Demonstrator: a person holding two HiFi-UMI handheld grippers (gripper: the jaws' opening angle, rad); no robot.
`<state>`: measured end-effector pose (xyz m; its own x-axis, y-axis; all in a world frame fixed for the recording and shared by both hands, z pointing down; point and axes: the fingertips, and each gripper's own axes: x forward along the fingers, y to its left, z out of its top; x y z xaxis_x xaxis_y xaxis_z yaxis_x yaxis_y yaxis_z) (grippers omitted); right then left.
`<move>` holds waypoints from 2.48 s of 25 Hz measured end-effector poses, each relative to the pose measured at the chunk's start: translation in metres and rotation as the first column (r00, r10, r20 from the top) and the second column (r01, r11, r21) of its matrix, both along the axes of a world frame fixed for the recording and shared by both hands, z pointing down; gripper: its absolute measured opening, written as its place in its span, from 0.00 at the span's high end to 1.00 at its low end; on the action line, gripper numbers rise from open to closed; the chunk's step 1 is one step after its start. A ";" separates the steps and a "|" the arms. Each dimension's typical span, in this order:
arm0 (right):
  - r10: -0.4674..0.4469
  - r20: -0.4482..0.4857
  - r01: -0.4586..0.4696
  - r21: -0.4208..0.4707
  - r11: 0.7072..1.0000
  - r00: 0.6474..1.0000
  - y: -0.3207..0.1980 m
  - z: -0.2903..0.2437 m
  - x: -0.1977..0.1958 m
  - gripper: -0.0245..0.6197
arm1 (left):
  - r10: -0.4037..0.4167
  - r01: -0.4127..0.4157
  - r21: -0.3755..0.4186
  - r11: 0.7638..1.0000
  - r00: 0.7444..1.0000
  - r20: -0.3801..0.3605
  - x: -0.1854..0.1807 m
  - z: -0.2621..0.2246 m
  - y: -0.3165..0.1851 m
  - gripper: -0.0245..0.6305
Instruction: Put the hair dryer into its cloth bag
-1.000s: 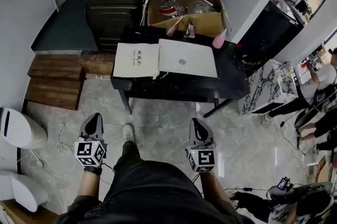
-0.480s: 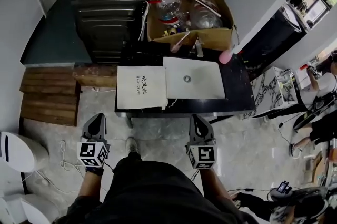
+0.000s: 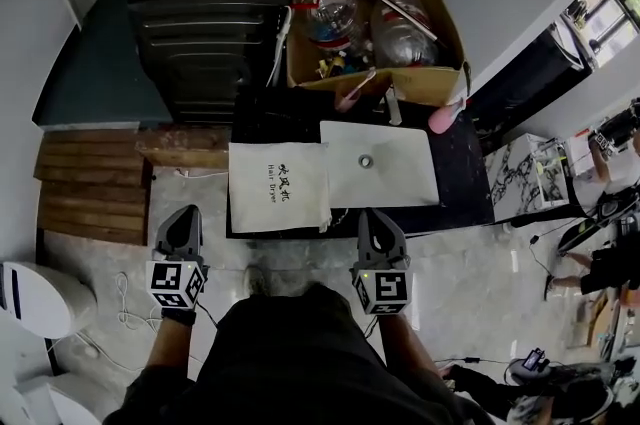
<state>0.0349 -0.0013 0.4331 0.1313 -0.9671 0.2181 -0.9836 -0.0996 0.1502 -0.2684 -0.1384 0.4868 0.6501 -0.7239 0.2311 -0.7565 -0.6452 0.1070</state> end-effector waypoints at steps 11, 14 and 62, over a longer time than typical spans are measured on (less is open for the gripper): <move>-0.091 0.036 0.091 0.003 0.996 0.995 -0.058 0.012 0.051 0.96 | -0.076 0.075 0.034 0.997 0.997 0.021 0.049 -0.011 -0.029 0.96; -0.099 0.041 0.097 0.036 0.995 0.994 -0.071 0.009 0.064 0.96 | -0.070 0.069 0.041 0.997 0.997 0.032 0.064 -0.010 -0.035 0.96; 0.132 0.070 -0.130 -0.032 0.991 0.989 0.006 0.033 0.236 0.96 | 0.368 -0.295 -0.303 0.906 0.903 0.220 0.287 0.109 0.024 0.53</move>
<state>0.2713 0.0044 0.4658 0.2395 -0.9361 0.2578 -0.9707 -0.2252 0.0840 0.0183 -0.1141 0.5960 0.7289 -0.3690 0.5767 -0.5266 -0.8405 0.1278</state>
